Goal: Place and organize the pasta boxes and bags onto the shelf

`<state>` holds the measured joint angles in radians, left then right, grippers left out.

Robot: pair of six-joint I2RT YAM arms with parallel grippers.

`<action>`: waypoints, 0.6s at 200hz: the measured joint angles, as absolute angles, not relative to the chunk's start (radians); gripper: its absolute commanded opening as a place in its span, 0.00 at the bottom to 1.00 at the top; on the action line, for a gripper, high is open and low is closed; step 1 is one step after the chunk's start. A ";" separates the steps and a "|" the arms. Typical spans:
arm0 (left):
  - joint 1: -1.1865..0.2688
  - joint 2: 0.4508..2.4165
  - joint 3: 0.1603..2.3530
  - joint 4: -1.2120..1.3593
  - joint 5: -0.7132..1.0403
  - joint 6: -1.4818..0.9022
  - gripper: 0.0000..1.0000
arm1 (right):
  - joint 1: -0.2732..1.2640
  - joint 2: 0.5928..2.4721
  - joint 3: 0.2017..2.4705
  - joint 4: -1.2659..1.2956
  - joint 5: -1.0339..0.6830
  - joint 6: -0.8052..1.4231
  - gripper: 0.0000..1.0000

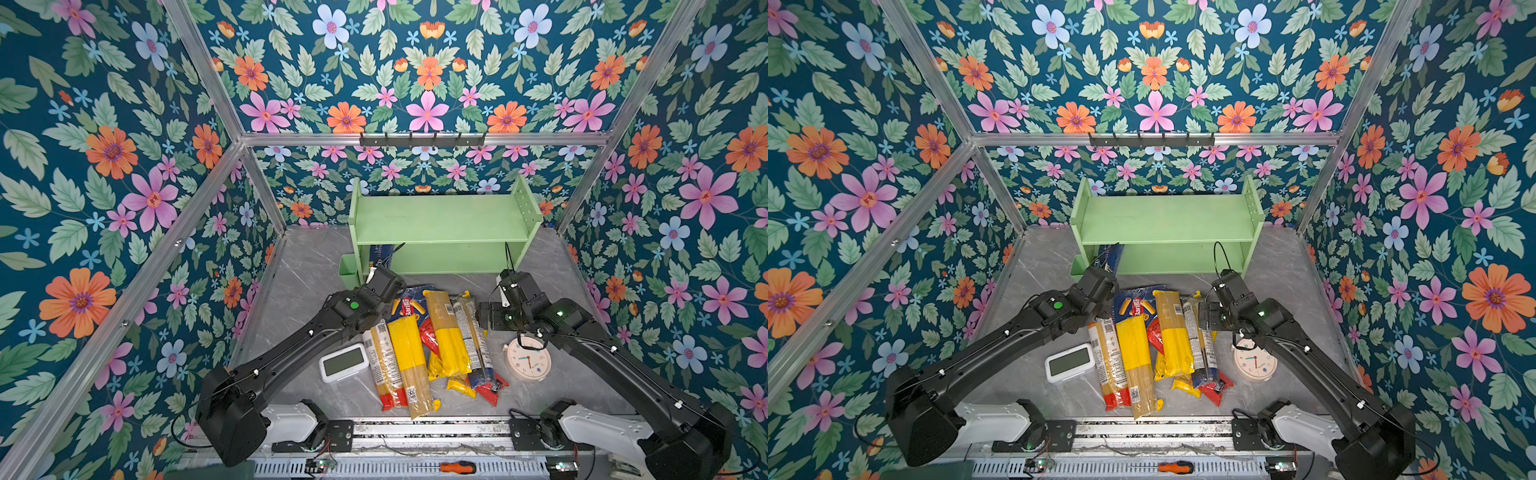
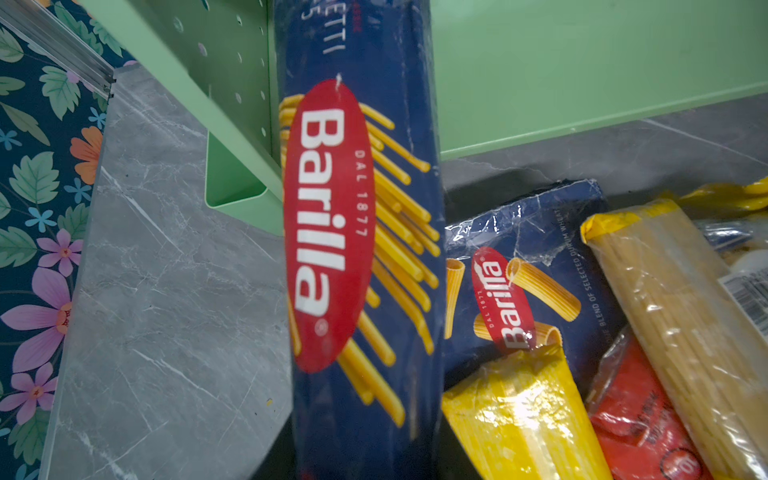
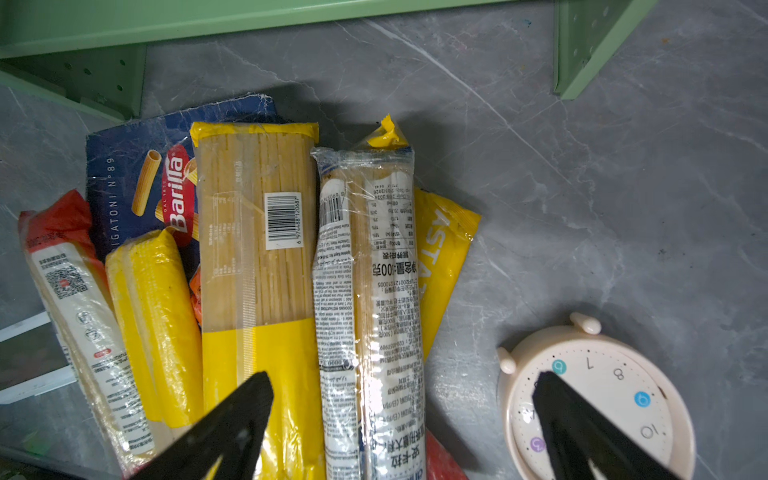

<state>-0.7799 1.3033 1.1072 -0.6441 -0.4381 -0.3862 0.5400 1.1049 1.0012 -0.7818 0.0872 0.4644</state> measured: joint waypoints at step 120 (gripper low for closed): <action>-0.780 1.386 1.107 -0.545 -0.491 -0.386 0.00 | 0.513 1.083 0.999 -0.790 0.102 0.442 0.99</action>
<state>-0.7795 1.3861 1.1069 -0.5453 -0.4908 -0.3862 0.5125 1.0828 0.9993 -0.7898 0.1024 0.4423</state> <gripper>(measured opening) 0.347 0.993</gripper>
